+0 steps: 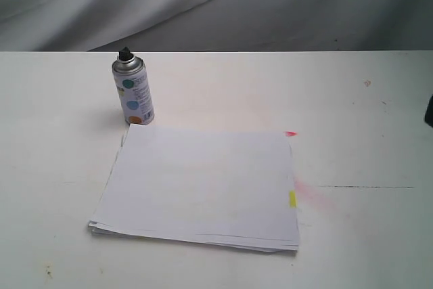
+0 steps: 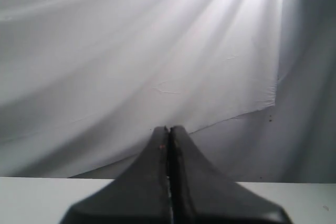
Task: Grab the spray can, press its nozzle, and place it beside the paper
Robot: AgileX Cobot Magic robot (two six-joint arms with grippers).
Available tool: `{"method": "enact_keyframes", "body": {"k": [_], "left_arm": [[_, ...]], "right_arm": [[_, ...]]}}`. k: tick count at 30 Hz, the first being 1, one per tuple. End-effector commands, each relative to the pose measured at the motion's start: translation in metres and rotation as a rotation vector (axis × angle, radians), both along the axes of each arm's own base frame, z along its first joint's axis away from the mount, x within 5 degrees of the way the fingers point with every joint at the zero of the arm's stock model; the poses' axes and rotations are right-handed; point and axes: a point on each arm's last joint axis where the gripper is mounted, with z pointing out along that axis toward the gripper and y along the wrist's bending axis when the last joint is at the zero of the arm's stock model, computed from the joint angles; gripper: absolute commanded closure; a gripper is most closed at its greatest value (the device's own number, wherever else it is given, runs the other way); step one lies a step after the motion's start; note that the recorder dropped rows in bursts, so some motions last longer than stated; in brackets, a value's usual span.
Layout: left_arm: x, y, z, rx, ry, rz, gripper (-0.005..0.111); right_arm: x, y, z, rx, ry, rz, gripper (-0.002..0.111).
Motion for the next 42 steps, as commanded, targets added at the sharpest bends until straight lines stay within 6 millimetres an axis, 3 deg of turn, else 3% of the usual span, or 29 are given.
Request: {"method": "enact_keyframes", "body": {"k": [1,6,12,42], "left_arm": [[0.007,-0.001,-0.025,-0.010,0.016,0.002,0.107],[0.010,-0.002,-0.038,-0.002,0.052,0.002,0.106],[0.010,-0.002,-0.038,0.000,0.059,0.002,0.106],[0.010,-0.002,-0.038,0.001,0.052,0.002,0.106]], "right_arm": [[0.012,-0.008,-0.043,0.002,0.007,-0.125,0.108],[0.015,-0.013,-0.068,-0.010,0.057,-0.198,0.108],[0.023,-0.028,-0.066,0.050,0.008,-0.391,0.108],[0.023,-0.030,-0.068,0.017,0.013,-0.402,0.108]]}}
